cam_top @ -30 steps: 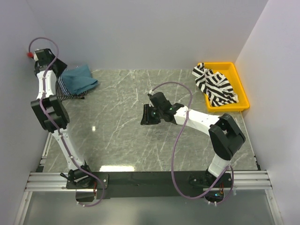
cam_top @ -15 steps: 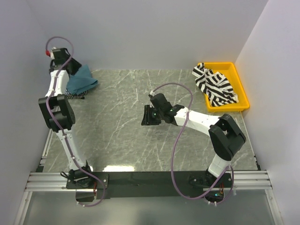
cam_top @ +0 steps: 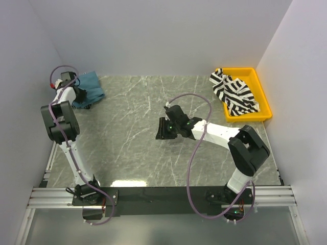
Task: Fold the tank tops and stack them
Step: Grab the tank top from the pile
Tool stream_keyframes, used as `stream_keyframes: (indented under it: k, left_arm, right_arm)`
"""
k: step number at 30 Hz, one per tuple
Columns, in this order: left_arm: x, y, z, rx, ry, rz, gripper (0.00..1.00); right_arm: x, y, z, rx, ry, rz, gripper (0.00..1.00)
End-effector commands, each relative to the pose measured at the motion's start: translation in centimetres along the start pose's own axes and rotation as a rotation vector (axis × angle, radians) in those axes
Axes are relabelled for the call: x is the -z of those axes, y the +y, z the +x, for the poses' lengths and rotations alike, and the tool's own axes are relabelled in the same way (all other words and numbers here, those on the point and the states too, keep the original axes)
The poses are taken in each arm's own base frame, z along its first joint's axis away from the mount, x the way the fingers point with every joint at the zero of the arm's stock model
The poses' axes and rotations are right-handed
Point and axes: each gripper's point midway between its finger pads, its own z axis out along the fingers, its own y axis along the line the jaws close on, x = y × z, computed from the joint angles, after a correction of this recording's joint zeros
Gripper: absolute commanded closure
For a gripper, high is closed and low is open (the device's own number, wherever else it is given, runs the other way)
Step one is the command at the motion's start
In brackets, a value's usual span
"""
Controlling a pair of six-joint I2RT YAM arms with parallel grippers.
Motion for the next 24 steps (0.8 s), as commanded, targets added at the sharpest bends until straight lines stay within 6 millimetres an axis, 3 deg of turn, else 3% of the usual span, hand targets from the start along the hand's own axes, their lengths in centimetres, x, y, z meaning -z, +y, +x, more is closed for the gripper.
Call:
stream_keyframes:
  k: [1, 3, 7, 10, 14, 16, 17, 18, 20, 22, 23, 24]
  left_arm:
    - [0.9, 0.0, -2.5, 0.022, -0.074, -0.021, 0.68]
    - [0.9, 0.4, -2.6, 0.018, -0.071, -0.026, 0.68]
    - [2.0, -1.3, -2.8, -0.005, -0.061, 0.069, 0.65]
    - [4.0, -3.7, -3.1, -0.034, -0.059, 0.184, 0.59]
    - [8.9, -6.9, -3.2, -0.076, -0.070, 0.302, 0.53]
    - [11.2, -8.7, -1.8, -0.102, -0.056, 0.364, 0.50]
    - [13.3, -9.1, -1.3, -0.107, -0.059, 0.394, 0.50]
    - [14.7, -10.0, 0.4, -0.129, -0.041, 0.428, 0.49]
    - [18.0, -10.5, 2.6, -0.150, -0.028, 0.488, 0.48]
    - [21.0, -11.8, 6.9, -0.203, 0.021, 0.563, 0.48]
    - [23.0, -11.4, 8.4, -0.221, 0.033, 0.598, 0.47]
    - [24.8, -11.9, 11.7, -0.271, 0.077, 0.644, 0.47]
  right_arm:
    - [1.2, 1.3, -1.0, 0.013, -0.060, -0.037, 0.60]
    - [1.4, 1.2, -1.0, 0.009, -0.063, -0.037, 0.60]
    - [2.1, 1.0, -1.3, 0.014, -0.089, -0.022, 0.60]
    - [3.1, 1.3, -2.0, 0.026, -0.118, -0.016, 0.60]
    - [5.0, 1.4, -4.2, 0.032, -0.187, 0.006, 0.59]
    - [6.4, 1.7, -5.6, 0.029, -0.234, 0.003, 0.58]
    - [7.0, 1.3, -6.6, 0.019, -0.259, 0.010, 0.57]
    - [8.2, 1.3, -7.6, 0.014, -0.297, 0.014, 0.56]
    - [9.9, -0.5, -9.8, -0.023, -0.353, 0.061, 0.55]
    - [11.9, -2.2, -11.8, -0.059, -0.418, 0.095, 0.53]
    - [13.2, -4.5, -13.2, -0.105, -0.457, 0.139, 0.52]
    - [14.5, -5.8, -14.2, -0.131, -0.491, 0.162, 0.51]
